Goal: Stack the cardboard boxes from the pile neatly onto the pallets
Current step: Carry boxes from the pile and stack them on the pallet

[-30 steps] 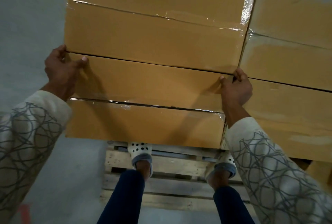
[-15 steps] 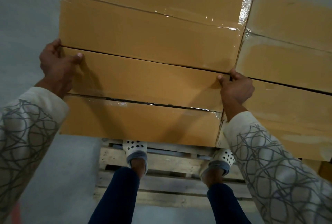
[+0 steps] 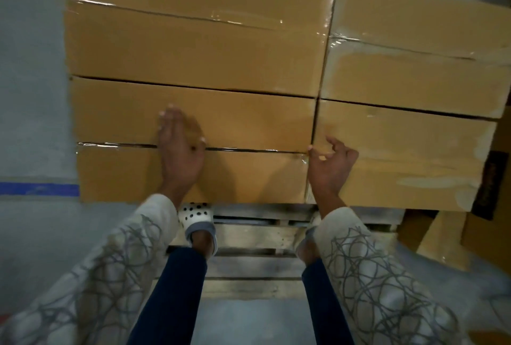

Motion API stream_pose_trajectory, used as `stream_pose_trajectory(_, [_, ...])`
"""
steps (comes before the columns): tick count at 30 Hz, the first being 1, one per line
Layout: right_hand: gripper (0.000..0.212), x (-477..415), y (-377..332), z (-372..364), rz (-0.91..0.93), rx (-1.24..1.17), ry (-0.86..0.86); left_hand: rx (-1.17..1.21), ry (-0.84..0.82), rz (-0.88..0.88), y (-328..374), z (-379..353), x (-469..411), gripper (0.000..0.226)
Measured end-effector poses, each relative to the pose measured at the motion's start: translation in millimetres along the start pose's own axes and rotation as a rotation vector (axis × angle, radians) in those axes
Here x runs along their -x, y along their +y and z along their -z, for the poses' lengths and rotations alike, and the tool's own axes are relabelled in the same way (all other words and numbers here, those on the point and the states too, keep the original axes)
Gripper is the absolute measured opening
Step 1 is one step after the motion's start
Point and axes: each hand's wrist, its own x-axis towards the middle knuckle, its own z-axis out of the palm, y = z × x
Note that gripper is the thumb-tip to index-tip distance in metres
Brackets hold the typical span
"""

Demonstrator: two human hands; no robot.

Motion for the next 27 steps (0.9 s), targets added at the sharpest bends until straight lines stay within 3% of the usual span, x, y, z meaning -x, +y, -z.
stream_pose_trajectory(5, [0.043,22,39,41,-0.097,-0.007,-0.052,0.006,-0.199,-0.111,72,-43,83,0.073])
stream_pose_trajectory(10, [0.041,49,65,99,0.010,0.094,-0.181,-0.140,-0.343,-0.115,141,-31,136,0.071])
stream_pose_trajectory(17, [0.056,99,45,237,0.318,0.394,-0.429,-0.245,-0.430,-0.097,242,40,199,0.073])
stream_pose_trajectory(22, [0.058,169,14,329,0.281,0.359,-0.408,-0.225,-0.465,-0.138,296,104,250,0.071])
stream_pose_trajectory(27, [0.059,238,-18,375,0.260,0.275,-0.337,-0.166,-0.477,-0.186,321,173,283,0.072])
